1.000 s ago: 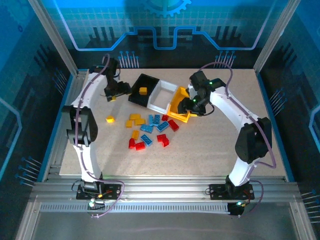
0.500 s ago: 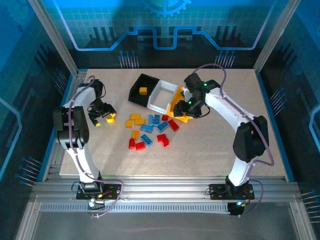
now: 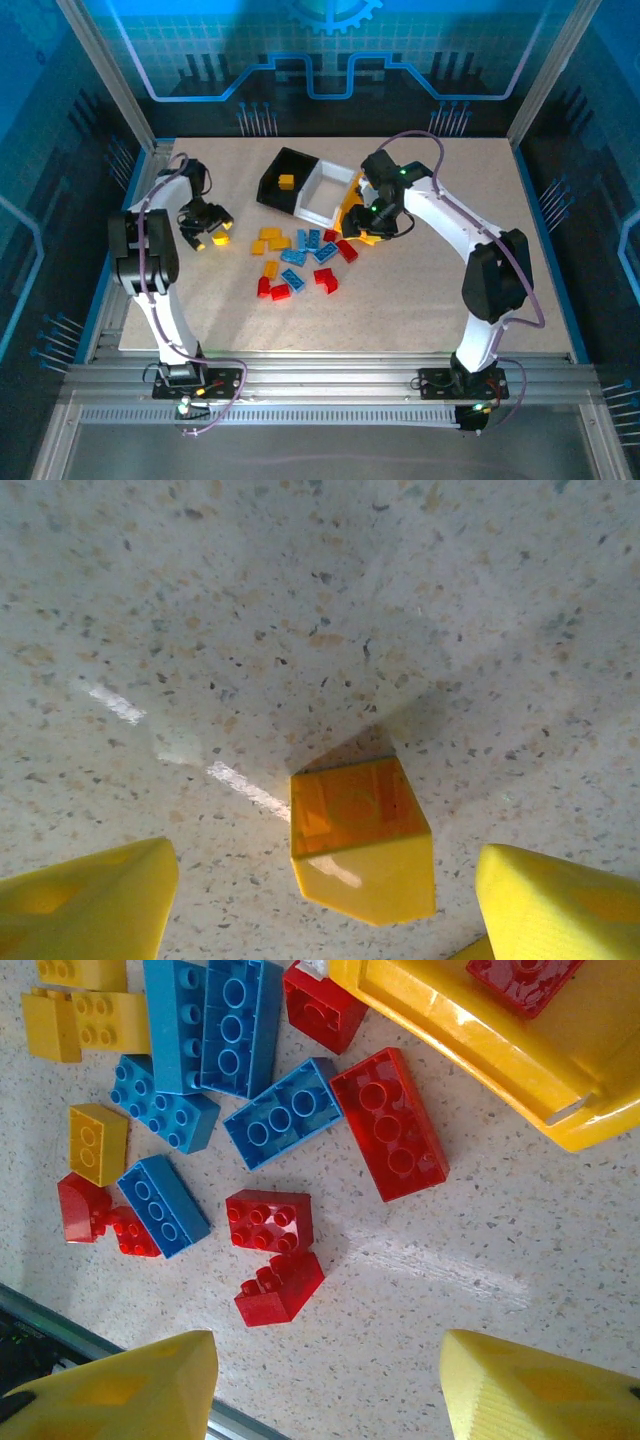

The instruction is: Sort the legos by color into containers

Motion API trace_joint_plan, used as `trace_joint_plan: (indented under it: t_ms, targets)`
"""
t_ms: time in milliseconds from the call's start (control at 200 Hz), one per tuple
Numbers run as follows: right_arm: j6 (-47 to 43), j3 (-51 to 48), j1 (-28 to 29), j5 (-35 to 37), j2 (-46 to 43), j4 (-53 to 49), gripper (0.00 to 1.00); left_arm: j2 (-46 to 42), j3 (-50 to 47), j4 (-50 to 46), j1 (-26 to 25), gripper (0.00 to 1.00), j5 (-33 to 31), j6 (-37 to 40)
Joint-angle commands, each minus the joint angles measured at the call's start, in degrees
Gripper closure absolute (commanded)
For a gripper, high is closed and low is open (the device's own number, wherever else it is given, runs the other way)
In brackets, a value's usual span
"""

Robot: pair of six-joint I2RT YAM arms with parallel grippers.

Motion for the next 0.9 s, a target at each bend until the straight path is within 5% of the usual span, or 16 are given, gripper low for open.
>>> trace_joint_plan:
  t_ms: [0,600,895]
  targets:
    - [0.9,1.8,1.0,0.1,0.6,-0.4,0.38,1.7,0.8,0.5,0.1,0.22,2.4,-1.4]
    - [4.0,2.4,3.7,3.1,0.3,0.3,0.38,2.8,2.3,1.5,-0.2,0.53,5.2,1.2]
    - [4.1,3.2,4.3,4.3,0.1,-0.5,0.38,0.2,3.0,2.8,-0.2,0.66,11.6,3.9]
